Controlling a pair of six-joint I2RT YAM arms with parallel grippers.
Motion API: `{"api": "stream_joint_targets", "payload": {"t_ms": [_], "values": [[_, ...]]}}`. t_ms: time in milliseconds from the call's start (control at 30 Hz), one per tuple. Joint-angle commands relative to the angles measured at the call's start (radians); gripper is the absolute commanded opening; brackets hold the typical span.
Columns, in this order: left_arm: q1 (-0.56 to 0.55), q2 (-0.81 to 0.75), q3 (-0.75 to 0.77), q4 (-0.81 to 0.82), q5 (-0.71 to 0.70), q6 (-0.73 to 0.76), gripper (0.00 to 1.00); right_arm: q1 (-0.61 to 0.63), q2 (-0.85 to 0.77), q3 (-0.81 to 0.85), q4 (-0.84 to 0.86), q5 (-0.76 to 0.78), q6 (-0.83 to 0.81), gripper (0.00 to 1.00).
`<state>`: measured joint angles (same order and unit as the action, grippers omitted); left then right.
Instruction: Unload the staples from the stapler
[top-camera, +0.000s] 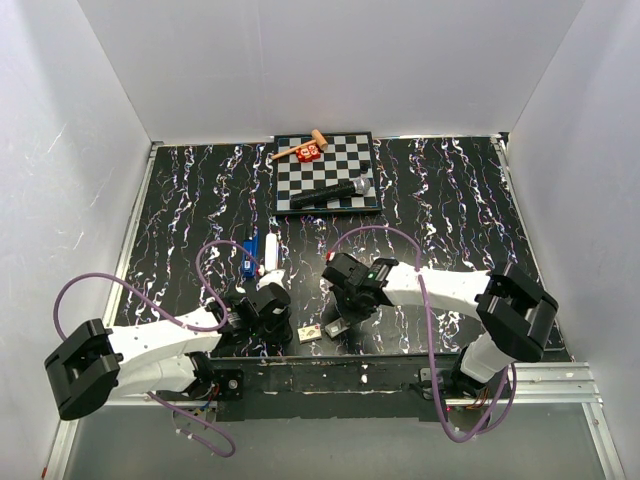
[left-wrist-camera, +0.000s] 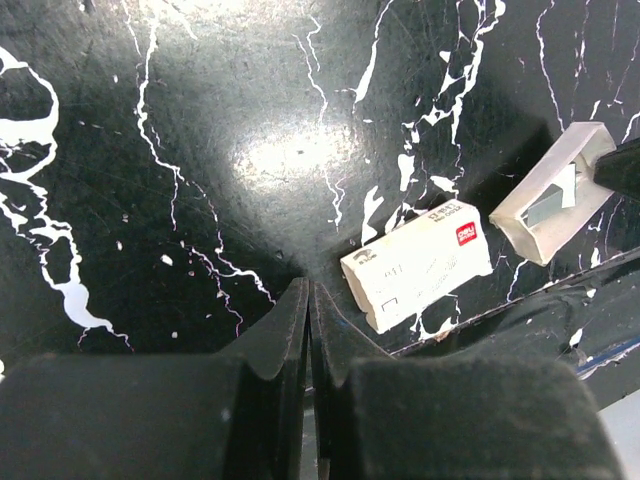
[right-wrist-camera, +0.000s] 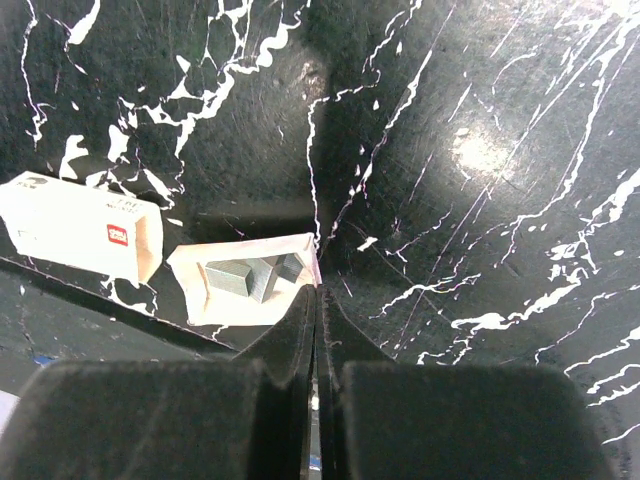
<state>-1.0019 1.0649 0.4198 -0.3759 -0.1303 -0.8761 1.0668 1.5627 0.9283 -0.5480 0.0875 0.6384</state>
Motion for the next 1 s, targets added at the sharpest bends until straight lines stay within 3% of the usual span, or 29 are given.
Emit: {"api": "stream_joint_targets", "payload": {"t_ms": [0,967], "values": [[-0.006,0.017,-0.003,0.049,-0.003,-0.003,0.0,-0.002,0.017,0.053,0.003,0.026,0.035,0.01],[-0.007,0.06,-0.004,0.092,0.018,0.002,0.0,0.009,0.079,0.083,0.053,-0.008,0.046,0.01]]}}
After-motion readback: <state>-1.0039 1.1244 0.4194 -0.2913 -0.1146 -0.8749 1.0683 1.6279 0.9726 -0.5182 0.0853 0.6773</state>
